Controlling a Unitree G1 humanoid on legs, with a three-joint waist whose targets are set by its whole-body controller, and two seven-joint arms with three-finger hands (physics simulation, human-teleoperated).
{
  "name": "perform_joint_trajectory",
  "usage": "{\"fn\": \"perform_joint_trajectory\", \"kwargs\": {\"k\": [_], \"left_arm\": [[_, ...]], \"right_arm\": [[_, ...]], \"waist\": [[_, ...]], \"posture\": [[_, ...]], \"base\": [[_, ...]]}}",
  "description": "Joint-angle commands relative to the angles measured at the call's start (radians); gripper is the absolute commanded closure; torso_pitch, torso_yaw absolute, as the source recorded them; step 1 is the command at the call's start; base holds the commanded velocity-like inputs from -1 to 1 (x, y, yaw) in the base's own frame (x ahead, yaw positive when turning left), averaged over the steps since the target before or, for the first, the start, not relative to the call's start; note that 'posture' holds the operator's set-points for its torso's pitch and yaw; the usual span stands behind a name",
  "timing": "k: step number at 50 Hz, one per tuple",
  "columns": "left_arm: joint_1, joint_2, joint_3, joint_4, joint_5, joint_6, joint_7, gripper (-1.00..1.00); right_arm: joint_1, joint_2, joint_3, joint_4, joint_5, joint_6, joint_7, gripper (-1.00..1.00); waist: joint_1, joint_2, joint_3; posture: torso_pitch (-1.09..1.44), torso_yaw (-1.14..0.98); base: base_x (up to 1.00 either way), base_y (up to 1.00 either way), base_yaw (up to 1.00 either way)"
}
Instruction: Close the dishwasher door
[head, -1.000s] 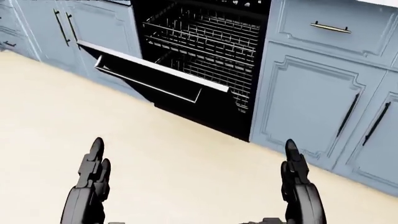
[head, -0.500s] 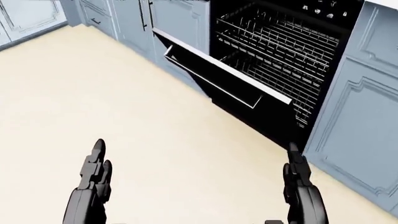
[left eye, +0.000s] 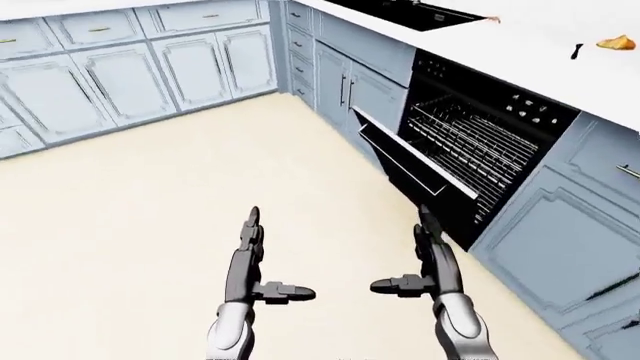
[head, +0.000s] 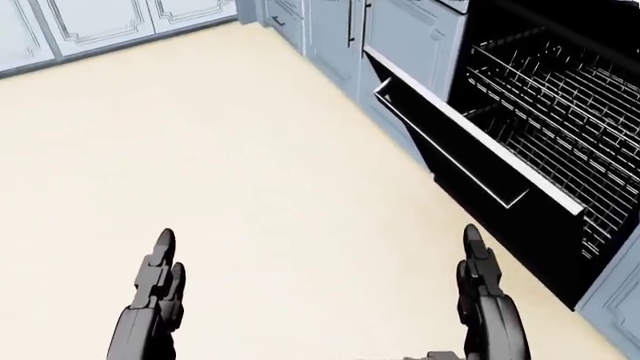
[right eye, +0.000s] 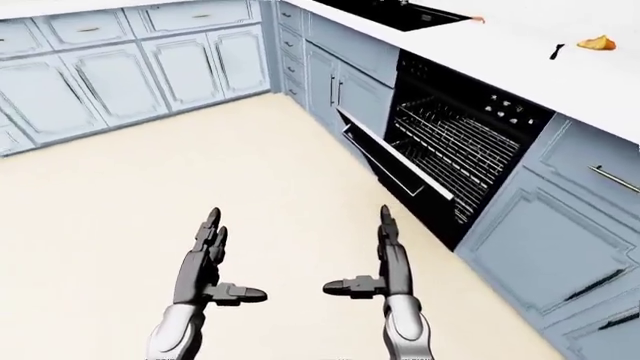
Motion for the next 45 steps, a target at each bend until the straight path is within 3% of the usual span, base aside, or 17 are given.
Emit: {"fn": "perform_joint_trajectory", "kwargs": {"k": [1, 5, 8, 9, 10, 19, 22, 23, 25, 27, 33, 35, 37, 38, 39, 41, 45], "left_arm": [[-0.019, 0.005, 0.011, -0.043, -0.002, -0.038, 0.007, -1.0], [-0.021, 0.007, 0.014, -0.041, -0.005, -0.037, 0.006, -1.0], [-0.017, 0.006, 0.012, -0.051, -0.004, -0.032, 0.006, -1.0], [-0.017, 0.006, 0.012, -0.051, -0.004, -0.032, 0.006, -1.0], [-0.017, 0.006, 0.012, -0.048, -0.002, -0.034, 0.006, -1.0], [-0.013, 0.007, 0.013, -0.06, -0.005, -0.027, 0.004, -1.0], [-0.011, 0.006, 0.012, -0.062, -0.005, -0.026, 0.004, -1.0], [-0.01, 0.006, 0.012, -0.066, -0.005, -0.024, 0.004, -1.0], [-0.011, 0.006, 0.012, -0.063, -0.004, -0.025, 0.004, -1.0], [-0.01, 0.006, 0.012, -0.064, -0.004, -0.025, 0.005, -1.0], [-0.011, 0.005, 0.011, -0.062, -0.003, -0.026, 0.006, -1.0], [-0.01, 0.005, 0.01, -0.066, -0.003, -0.024, 0.005, -1.0], [-0.01, 0.005, 0.011, -0.067, -0.004, -0.023, 0.005, -1.0], [-0.01, 0.005, 0.011, -0.067, -0.005, -0.023, 0.005, -1.0], [-0.01, 0.005, 0.01, -0.066, -0.004, -0.024, 0.005, -1.0], [-0.009, 0.004, 0.008, -0.066, -0.002, -0.024, 0.005, -1.0], [-0.007, 0.004, 0.006, -0.07, -0.002, -0.022, 0.005, -1.0]], "right_arm": [[-0.02, 0.004, 0.012, -0.039, 0.0, -0.031, 0.005, -1.0], [-0.019, 0.004, 0.01, -0.03, 0.001, -0.039, 0.005, -1.0], [-0.019, 0.005, 0.012, -0.031, 0.001, -0.038, 0.005, -1.0], [-0.018, 0.005, 0.012, -0.032, 0.002, -0.038, 0.005, -1.0], [-0.016, 0.005, 0.011, -0.031, 0.002, -0.04, 0.005, -1.0], [-0.011, 0.005, 0.011, -0.048, 0.004, -0.029, 0.005, -1.0], [-0.01, 0.005, 0.011, -0.046, 0.004, -0.031, 0.005, -1.0], [-0.009, 0.005, 0.01, -0.05, 0.005, -0.028, 0.005, -1.0], [-0.009, 0.005, 0.01, -0.048, 0.004, -0.031, 0.004, -1.0], [-0.009, 0.005, 0.01, -0.049, 0.004, -0.029, 0.004, -1.0], [-0.007, 0.005, 0.008, -0.044, 0.006, -0.035, 0.005, -1.0], [-0.007, 0.005, 0.008, -0.048, 0.006, -0.032, 0.005, -1.0], [-0.01, 0.006, 0.01, -0.042, 0.005, -0.034, 0.004, -1.0], [-0.01, 0.006, 0.01, -0.045, 0.005, -0.033, 0.005, -1.0], [-0.009, 0.005, 0.01, -0.049, 0.006, -0.029, 0.005, -1.0], [-0.009, 0.005, 0.011, -0.056, 0.005, -0.024, 0.005, -1.0], [-0.008, 0.004, 0.014, -0.063, 0.001, -0.027, 0.008, -1.0]], "waist": [[0.002, 0.002, -0.011], [-0.003, 0.059, -0.008], [0.007, 0.137, -0.026], [0.015, 0.094, -0.018], [0.012, 0.103, -0.024], [0.015, 0.008, -0.009], [0.006, -0.077, -0.028], [-0.004, -0.028, -0.018], [0.003, -0.044, -0.013], [0.005, -0.032, -0.022], [-0.002, 0.04, -0.008], [-0.003, 0.077, -0.01], [0.004, 0.145, -0.034], [0.014, 0.091, -0.017], [0.012, 0.105, -0.023], [0.025, 0.087, -0.031], [0.021, 0.046, -0.015]], "posture": [[0.0, 0.0], [0.0, 0.0], [0.0, 0.0], [0.0, 0.0], [0.0, 0.0], [0.0, 0.0], [0.0, 0.0], [0.0, 0.0], [0.0, 0.0], [0.0, 0.0], [0.0, 0.0], [0.0, 0.0], [0.0, 0.0], [0.0, 0.0], [0.0, 0.0], [0.0, 0.0], [0.0, 0.0]], "base": [[0.0, 0.0, 0.54], [0.0, 0.0, 0.54], [0.0, 0.0, 0.54], [0.0, 0.0, 0.54], [0.0, 0.0, 0.54], [0.0, 0.0, 0.54], [0.0, 0.0, 0.54], [0.0, 0.0, 0.54], [0.0, 0.0, 0.54], [0.0, 0.0, 0.54], [0.0, 0.0, 0.54], [0.0, 0.0, 0.54], [0.0, 0.0, 0.55], [0.0, 0.0, 0.53], [0.0, 0.0, 0.54], [0.0, 0.0, 0.54], [0.0, 0.0, 0.53]]}}
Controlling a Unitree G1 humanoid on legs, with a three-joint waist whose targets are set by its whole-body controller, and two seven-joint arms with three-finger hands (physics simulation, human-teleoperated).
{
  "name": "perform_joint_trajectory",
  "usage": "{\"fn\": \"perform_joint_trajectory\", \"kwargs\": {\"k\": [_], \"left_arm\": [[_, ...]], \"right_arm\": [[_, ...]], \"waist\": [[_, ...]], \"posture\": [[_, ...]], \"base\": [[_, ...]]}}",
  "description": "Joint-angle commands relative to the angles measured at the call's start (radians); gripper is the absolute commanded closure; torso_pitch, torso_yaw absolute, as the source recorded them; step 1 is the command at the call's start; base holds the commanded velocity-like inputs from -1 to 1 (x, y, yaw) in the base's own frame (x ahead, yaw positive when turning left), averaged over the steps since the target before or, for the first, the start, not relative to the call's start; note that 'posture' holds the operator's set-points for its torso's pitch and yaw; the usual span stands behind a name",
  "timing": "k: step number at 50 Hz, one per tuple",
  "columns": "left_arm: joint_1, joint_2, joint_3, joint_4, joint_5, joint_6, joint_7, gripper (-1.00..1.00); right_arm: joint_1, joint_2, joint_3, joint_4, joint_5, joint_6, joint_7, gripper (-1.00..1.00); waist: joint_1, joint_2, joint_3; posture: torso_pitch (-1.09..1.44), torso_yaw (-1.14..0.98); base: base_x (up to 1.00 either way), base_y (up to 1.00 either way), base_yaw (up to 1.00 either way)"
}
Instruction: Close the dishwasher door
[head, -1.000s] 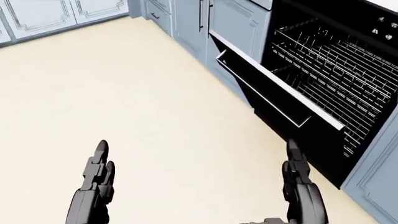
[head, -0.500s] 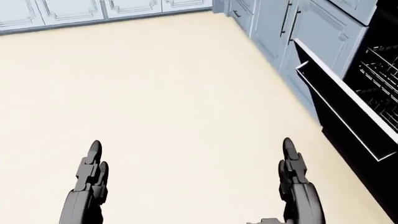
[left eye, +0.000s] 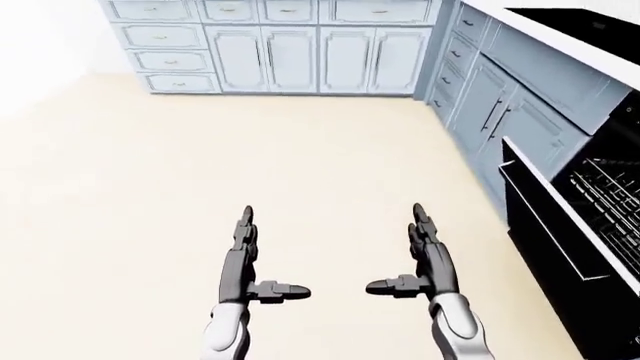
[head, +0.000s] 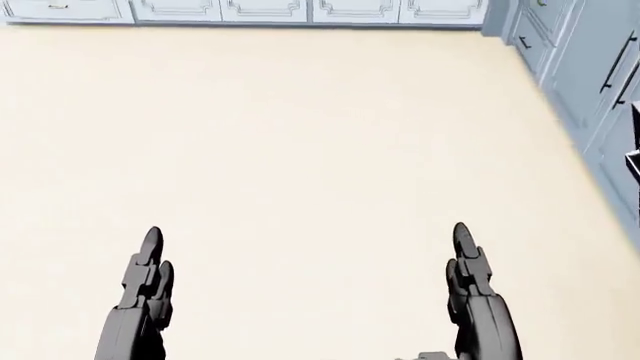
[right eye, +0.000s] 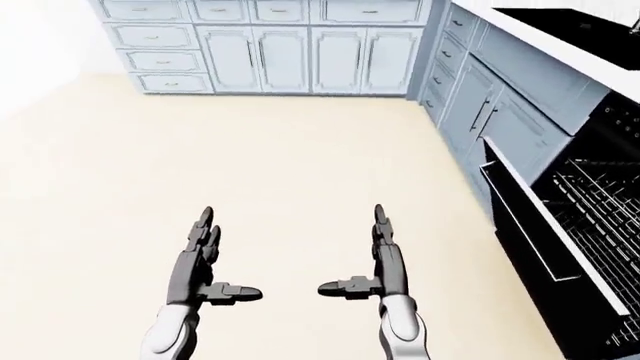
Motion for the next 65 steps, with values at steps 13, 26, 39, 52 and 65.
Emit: {"fn": "perform_joint_trajectory", "kwargs": {"k": [13, 26, 39, 52, 65], "left_arm": [[-0.02, -0.003, -0.006, -0.039, -0.004, -0.031, -0.007, -1.0], [-0.013, -0.002, -0.004, -0.056, -0.007, -0.022, -0.008, -1.0], [-0.004, -0.004, -0.012, -0.072, -0.002, -0.017, -0.007, -1.0], [-0.01, -0.002, -0.007, -0.069, -0.002, -0.017, -0.007, -1.0], [-0.013, -0.001, -0.001, -0.066, -0.006, -0.017, -0.007, -1.0]], "right_arm": [[-0.013, -0.005, -0.003, -0.061, -0.018, -0.003, -0.005, -1.0], [-0.009, -0.005, -0.003, -0.06, -0.02, 0.001, -0.002, -1.0], [-0.004, -0.004, -0.004, -0.056, -0.017, -0.006, 0.0, -1.0], [-0.014, -0.005, -0.006, -0.065, -0.011, 0.007, 0.001, -1.0], [-0.009, -0.005, -0.005, -0.063, -0.014, 0.002, -0.002, -1.0]], "waist": [[-0.019, -0.003, -0.023], [-0.002, 0.011, -0.014], [-0.021, -0.017, -0.008], [-0.005, 0.065, -0.013], [-0.019, -0.064, -0.02]], "posture": [[0.0, 0.0], [0.0, 0.0], [0.0, 0.0], [0.0, 0.0], [0.0, 0.0]], "base": [[0.0, -0.02, 0.0], [0.0, -0.44, 0.0], [0.0, -0.37, 0.0], [0.0, -0.35, 0.0], [0.0, -0.46, 0.0]]}}
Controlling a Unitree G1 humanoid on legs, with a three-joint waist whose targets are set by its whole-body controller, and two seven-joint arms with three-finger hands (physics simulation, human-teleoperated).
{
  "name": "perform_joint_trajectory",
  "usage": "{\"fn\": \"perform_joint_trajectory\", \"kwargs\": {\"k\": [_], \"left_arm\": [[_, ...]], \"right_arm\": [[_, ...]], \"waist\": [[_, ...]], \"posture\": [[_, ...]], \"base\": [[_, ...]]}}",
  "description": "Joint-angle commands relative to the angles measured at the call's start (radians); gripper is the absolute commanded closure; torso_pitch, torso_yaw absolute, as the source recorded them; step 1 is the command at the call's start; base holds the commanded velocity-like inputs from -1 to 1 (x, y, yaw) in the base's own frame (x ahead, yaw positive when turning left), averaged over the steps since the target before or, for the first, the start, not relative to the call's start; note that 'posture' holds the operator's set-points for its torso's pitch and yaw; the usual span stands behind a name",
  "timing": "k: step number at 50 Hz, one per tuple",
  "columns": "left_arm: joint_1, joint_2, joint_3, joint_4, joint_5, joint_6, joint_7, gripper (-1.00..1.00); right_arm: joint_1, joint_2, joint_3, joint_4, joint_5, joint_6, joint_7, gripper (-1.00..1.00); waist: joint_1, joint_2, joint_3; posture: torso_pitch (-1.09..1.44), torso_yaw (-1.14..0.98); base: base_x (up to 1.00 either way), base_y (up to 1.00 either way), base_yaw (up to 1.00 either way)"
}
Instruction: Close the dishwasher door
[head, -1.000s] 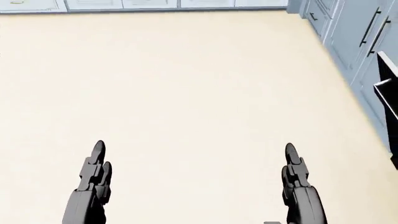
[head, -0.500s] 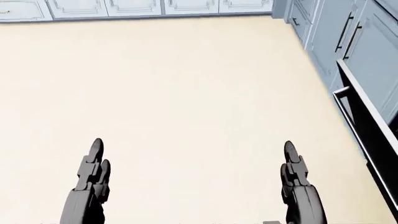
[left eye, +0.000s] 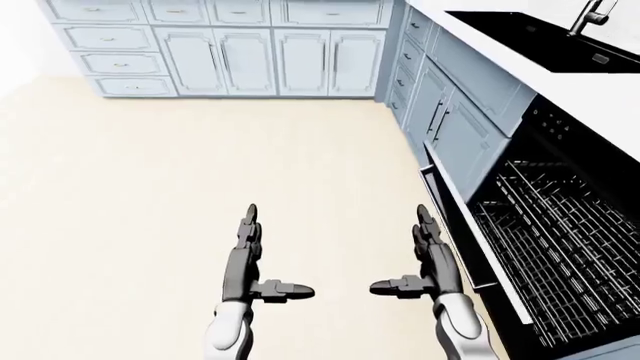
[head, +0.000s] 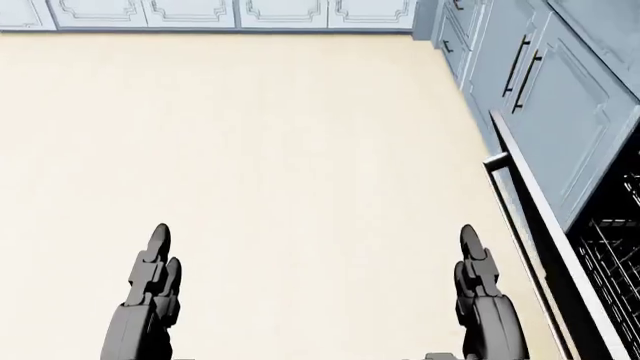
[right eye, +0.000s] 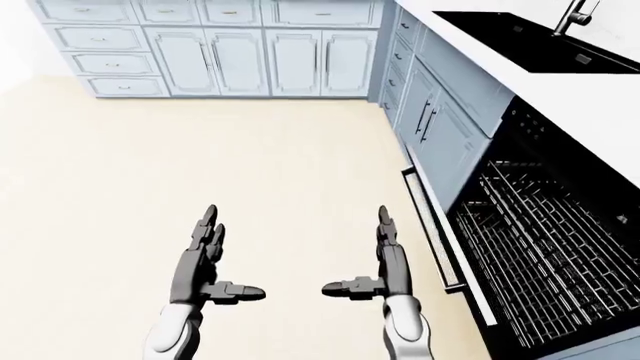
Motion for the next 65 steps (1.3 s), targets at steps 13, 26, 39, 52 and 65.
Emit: {"fn": "perform_joint_trajectory", "kwargs": {"k": [13, 26, 39, 52, 65], "left_arm": [[-0.01, 0.009, 0.012, -0.054, -0.002, -0.026, 0.001, -1.0], [-0.009, 0.009, 0.013, -0.06, -0.002, -0.023, 0.0, -1.0], [-0.007, 0.007, 0.009, -0.06, -0.002, -0.024, -0.001, -1.0], [-0.009, 0.01, 0.017, -0.067, -0.008, -0.017, -0.001, -1.0], [-0.01, 0.01, 0.02, -0.068, -0.008, -0.016, -0.001, -1.0]], "right_arm": [[-0.008, 0.005, 0.01, -0.046, 0.002, -0.03, 0.002, -1.0], [-0.004, 0.005, 0.008, -0.052, 0.006, -0.029, 0.004, -1.0], [-0.013, 0.005, 0.013, -0.057, 0.002, -0.017, 0.003, -1.0], [-0.008, 0.006, 0.01, -0.079, 0.004, -0.006, -0.001, -1.0], [-0.024, 0.006, 0.006, -0.126, -0.018, 0.05, -0.032, -1.0]], "waist": [[0.013, 0.111, 0.003], [0.012, -0.034, -0.028], [0.012, 0.123, 0.006], [0.023, -0.011, 0.011], [-0.011, 0.067, -0.025]], "posture": [[0.0, 0.0], [0.0, 0.0], [0.0, 0.0], [0.0, 0.0], [0.0, 0.0]], "base": [[0.0, -0.46, 0.0], [0.0, -0.47, 0.0], [0.0, -0.47, 0.0], [0.0, -0.32, 0.0], [0.0, 0.0, 0.0]]}}
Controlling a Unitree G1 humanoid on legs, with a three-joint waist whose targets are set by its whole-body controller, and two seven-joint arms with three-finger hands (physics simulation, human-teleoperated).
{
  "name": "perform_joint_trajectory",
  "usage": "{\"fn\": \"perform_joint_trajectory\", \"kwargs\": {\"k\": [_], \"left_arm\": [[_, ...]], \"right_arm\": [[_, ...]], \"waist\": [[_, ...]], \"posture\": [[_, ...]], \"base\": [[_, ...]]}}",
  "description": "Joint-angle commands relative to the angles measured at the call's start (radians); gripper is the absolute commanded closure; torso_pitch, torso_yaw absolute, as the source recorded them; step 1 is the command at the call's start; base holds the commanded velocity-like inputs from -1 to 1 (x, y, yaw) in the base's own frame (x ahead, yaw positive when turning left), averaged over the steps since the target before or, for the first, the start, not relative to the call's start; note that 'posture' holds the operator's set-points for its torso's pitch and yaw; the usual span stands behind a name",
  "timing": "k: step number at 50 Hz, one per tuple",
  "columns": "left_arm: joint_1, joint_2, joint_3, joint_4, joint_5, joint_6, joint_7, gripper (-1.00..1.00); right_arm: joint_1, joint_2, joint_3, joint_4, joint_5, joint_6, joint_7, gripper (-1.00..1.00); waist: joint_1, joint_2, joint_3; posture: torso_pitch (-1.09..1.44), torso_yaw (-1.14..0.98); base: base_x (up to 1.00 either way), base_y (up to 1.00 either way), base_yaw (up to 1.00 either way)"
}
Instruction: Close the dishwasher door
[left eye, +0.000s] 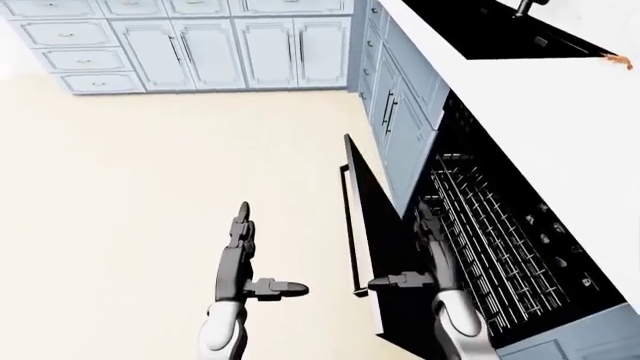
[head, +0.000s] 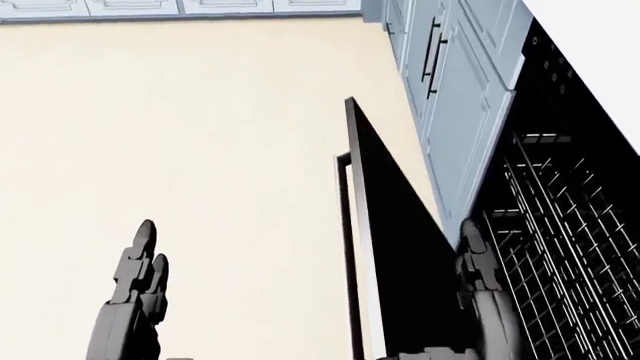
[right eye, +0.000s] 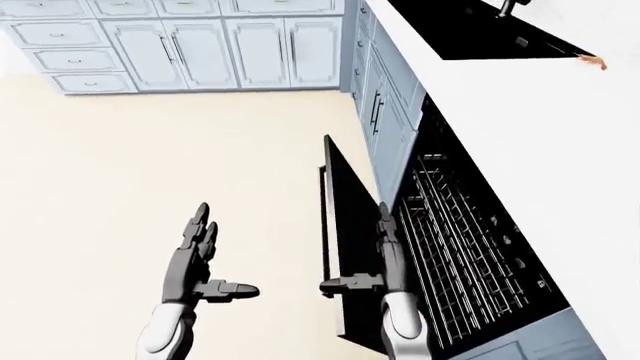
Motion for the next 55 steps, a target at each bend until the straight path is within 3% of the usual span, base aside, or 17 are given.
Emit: {"fn": "perform_joint_trajectory", "kwargs": {"k": [1, 8, 16, 19, 28, 42, 47, 55], "left_arm": [[-0.016, 0.0, -0.004, -0.035, -0.001, -0.026, -0.002, -1.0], [-0.013, 0.001, -0.002, -0.043, -0.004, -0.022, -0.003, -1.0], [-0.017, 0.002, 0.001, -0.042, -0.006, -0.019, -0.003, -1.0], [-0.02, 0.002, 0.003, -0.038, -0.007, -0.019, -0.003, -1.0], [-0.025, 0.003, 0.006, -0.039, -0.01, -0.014, -0.004, -1.0], [-0.019, 0.005, 0.013, -0.061, -0.016, -0.001, -0.008, -1.0], [-0.017, 0.005, 0.014, -0.067, -0.016, 0.001, -0.008, -1.0], [-0.018, 0.004, 0.014, -0.072, -0.015, 0.006, -0.007, -1.0]], "right_arm": [[-0.032, -0.003, -0.006, -0.07, -0.013, 0.005, -0.02, -1.0], [-0.082, 0.008, 0.011, -0.078, -0.037, 0.047, -0.066, -1.0], [-0.169, 0.027, 0.056, -0.074, -0.056, 0.125, -0.103, -1.0], [-0.2, 0.039, 0.077, 0.009, -0.064, 0.078, -0.116, -1.0], [-0.302, 0.095, 0.143, 0.096, -0.091, 0.109, -0.123, -1.0], [-0.371, 0.194, 0.231, 0.335, -0.14, 0.023, -0.125, -1.0], [-0.403, 0.218, 0.232, 0.449, -0.151, -0.035, -0.128, -1.0], [-0.51, 0.245, 0.183, 0.775, -0.124, -0.218, -0.134, -1.0]], "waist": [[0.0, -0.004, -0.018], [0.005, -0.018, -0.031], [0.008, -0.018, -0.04], [0.008, -0.016, -0.041], [0.008, -0.012, -0.044], [0.006, 0.0, -0.039], [0.005, 0.005, -0.037], [0.003, 0.01, -0.037]], "posture": [[0.0, 0.0], [0.0, 0.0], [0.0, 0.0], [0.0, 0.0], [0.0, 0.0], [0.0, 0.0], [0.0, 0.0], [0.0, 0.0]], "base": [[0.0, 0.0, 0.0], [0.0, 0.0, 0.0], [0.0, 0.0, 0.0], [0.0, 0.0, 0.0], [0.0, 0.0, 0.0], [0.0, 0.0, 0.0], [0.0, 0.0, 0.0], [0.0, 0.0, 0.0]]}}
